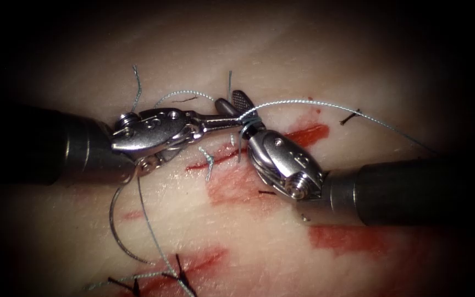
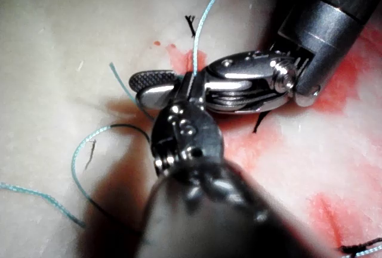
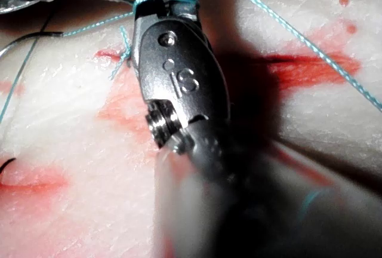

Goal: Wound Closure

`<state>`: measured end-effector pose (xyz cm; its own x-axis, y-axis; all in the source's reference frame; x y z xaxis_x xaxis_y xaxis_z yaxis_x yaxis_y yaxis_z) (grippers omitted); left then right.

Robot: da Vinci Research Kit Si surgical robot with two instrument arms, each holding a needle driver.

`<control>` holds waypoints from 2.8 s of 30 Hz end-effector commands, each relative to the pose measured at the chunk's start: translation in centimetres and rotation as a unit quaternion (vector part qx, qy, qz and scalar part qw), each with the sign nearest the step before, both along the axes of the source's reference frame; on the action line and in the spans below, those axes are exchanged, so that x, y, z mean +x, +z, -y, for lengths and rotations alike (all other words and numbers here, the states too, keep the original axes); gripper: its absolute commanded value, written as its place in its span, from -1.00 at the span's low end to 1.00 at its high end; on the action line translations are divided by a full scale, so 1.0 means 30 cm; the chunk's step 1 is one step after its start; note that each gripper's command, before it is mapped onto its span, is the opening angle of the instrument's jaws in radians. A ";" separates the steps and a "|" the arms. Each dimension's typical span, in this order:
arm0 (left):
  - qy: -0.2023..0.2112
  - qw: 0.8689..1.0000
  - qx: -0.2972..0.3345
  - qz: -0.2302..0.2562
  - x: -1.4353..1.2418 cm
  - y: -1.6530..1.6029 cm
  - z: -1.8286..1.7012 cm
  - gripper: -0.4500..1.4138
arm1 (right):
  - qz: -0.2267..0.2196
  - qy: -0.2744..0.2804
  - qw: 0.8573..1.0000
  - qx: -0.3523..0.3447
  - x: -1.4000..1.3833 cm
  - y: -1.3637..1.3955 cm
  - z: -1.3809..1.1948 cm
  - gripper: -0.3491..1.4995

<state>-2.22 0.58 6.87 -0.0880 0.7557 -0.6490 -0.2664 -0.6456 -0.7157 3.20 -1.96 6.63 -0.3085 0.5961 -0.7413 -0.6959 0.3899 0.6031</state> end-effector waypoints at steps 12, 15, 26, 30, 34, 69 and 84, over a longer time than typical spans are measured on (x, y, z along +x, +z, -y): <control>-0.002 1.000 0.002 0.001 -0.0013 0.001 0.000 -1.00 | -0.002 0.000 1.000 0.004 0.0016 -0.0026 0.0004 -0.16; -0.004 1.000 0.005 0.001 -0.0013 0.000 0.000 -1.00 | -0.003 0.000 1.000 0.004 0.0013 -0.0028 0.0005 -0.16; -0.009 1.000 0.003 0.001 -0.0012 -0.001 -0.001 -1.00 | 0.001 -0.002 1.000 0.003 0.0009 -0.0047 -0.0003 -0.16; -0.013 1.000 0.005 0.003 -0.0008 -0.003 -0.002 -1.00 | 0.002 -0.001 1.000 0.004 0.0009 -0.0069 -0.0011 -0.16; -0.014 1.000 -0.001 0.001 -0.0007 -0.003 -0.002 -1.00 | 0.003 0.001 1.000 0.006 0.0010 -0.0081 -0.0015 -0.22; -0.017 1.000 -0.007 -0.001 -0.0011 0.002 0.001 -1.00 | 0.064 -0.042 0.996 0.036 0.0000 0.0105 0.0151 -0.29; -0.018 1.000 -0.002 0.000 -0.0012 -0.001 0.000 -1.00 | 0.057 -0.036 0.997 0.043 0.0008 0.0031 0.0104 -0.31</control>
